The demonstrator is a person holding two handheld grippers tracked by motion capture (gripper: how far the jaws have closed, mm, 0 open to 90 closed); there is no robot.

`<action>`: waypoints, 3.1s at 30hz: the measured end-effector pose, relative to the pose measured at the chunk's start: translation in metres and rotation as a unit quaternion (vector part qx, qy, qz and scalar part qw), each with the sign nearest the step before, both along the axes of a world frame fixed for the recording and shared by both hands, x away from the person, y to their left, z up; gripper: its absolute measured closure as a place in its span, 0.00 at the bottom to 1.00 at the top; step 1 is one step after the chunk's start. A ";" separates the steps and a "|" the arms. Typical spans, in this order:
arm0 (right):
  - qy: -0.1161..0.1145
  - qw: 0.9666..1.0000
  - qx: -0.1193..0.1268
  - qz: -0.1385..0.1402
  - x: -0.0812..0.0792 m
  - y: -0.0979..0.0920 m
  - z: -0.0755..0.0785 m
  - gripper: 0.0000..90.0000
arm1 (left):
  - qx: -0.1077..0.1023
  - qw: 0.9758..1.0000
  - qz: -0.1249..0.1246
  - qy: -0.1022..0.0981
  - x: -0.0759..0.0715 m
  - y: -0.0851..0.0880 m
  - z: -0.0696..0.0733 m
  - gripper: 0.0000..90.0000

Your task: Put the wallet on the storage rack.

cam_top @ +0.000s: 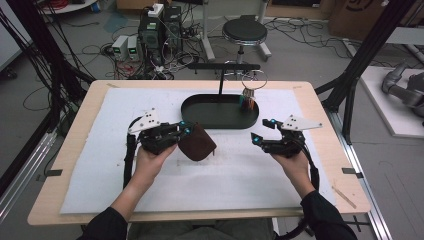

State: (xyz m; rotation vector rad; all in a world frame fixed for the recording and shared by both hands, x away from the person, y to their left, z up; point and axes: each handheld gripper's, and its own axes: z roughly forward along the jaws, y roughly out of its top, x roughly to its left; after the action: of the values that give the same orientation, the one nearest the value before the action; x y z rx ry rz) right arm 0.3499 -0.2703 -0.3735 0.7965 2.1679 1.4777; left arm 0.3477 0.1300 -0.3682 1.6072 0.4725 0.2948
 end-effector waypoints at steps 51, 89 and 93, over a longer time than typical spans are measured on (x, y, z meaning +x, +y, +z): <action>0.081 0.966 -0.062 0.238 0.002 0.049 -0.008 0.79 | 0.041 0.994 -0.093 0.034 0.006 -0.008 -0.003 0.55; 0.077 0.963 0.047 0.252 0.004 0.036 0.003 0.74 | -0.044 0.986 -0.159 0.022 0.001 -0.021 -0.017 0.73; 0.078 0.961 0.017 0.264 0.003 0.037 0.003 0.79 | 0.030 0.985 -0.166 0.039 0.001 -0.024 -0.013 0.60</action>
State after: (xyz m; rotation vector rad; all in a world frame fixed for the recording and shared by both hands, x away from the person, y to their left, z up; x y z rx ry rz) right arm 0.3527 -0.2335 -0.3700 0.3602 2.6208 1.7471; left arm 0.3482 0.1062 -0.3813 1.7295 0.2492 -0.0068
